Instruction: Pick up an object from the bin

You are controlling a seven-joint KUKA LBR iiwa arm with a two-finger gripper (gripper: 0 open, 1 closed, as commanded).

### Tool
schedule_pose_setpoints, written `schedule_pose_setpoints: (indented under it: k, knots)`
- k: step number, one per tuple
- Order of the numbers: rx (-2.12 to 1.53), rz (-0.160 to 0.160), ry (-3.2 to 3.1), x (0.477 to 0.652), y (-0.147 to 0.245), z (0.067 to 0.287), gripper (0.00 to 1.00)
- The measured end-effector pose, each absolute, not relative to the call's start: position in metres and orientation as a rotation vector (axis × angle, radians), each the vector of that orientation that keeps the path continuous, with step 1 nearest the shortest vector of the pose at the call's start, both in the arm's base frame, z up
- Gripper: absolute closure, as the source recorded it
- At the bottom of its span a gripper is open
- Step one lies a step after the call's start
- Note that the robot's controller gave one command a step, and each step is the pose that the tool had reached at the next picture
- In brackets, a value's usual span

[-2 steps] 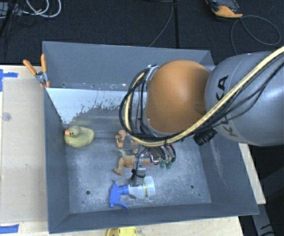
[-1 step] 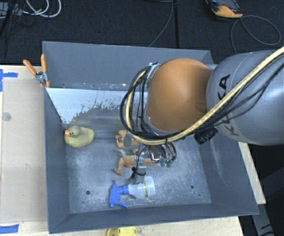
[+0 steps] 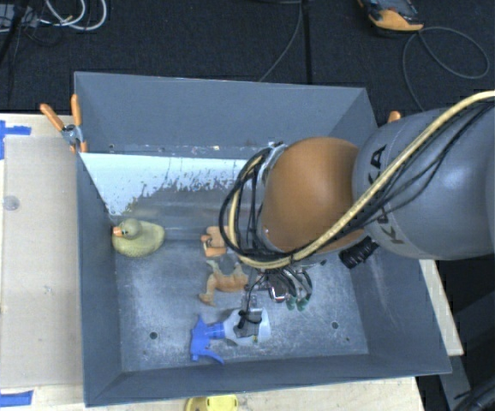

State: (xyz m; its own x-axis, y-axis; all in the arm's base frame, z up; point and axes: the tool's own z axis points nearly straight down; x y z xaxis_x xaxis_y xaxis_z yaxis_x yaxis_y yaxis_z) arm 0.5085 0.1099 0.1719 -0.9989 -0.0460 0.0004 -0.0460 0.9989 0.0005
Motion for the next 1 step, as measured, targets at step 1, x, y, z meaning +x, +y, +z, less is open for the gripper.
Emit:
schedule_pose_setpoints:
  k: [1]
  knots:
    - [0.209, 0.000, -3.134, 0.4964, 0.0789, 0.0963, 0.00]
